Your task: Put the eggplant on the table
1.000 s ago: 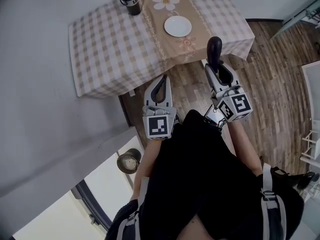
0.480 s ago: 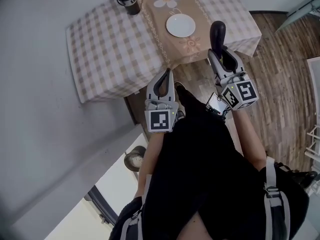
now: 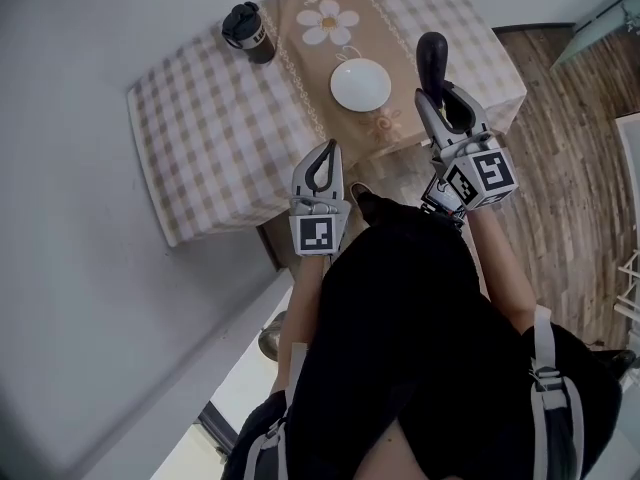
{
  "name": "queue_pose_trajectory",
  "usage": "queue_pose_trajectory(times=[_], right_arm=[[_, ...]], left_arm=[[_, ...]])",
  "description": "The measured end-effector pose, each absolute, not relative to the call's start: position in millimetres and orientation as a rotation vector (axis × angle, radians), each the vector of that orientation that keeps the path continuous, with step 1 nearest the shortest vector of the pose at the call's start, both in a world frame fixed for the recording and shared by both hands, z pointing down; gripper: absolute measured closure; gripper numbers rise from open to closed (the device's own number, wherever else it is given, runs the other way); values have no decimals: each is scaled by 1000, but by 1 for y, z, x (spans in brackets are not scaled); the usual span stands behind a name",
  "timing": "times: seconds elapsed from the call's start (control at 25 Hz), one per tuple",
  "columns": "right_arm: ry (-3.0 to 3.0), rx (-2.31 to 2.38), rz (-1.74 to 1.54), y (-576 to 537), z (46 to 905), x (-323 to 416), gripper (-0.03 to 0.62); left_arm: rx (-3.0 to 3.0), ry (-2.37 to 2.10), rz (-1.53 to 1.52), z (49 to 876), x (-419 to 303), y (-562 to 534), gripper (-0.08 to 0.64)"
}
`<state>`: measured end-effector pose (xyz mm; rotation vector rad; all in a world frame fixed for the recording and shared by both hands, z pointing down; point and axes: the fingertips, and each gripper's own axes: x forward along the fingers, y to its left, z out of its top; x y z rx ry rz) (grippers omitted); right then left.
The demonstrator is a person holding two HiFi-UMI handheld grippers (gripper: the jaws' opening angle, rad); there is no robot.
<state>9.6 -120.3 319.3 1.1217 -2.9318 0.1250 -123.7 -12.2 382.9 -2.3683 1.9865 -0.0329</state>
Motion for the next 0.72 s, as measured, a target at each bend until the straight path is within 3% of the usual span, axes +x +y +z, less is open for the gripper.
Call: queue_pose_trajectory(times=[0.72], right_arm=[[-2930,1197,120,-233,340,23,436]], left_arm=[[-2444,1995,-112,481,-128,-106,548]])
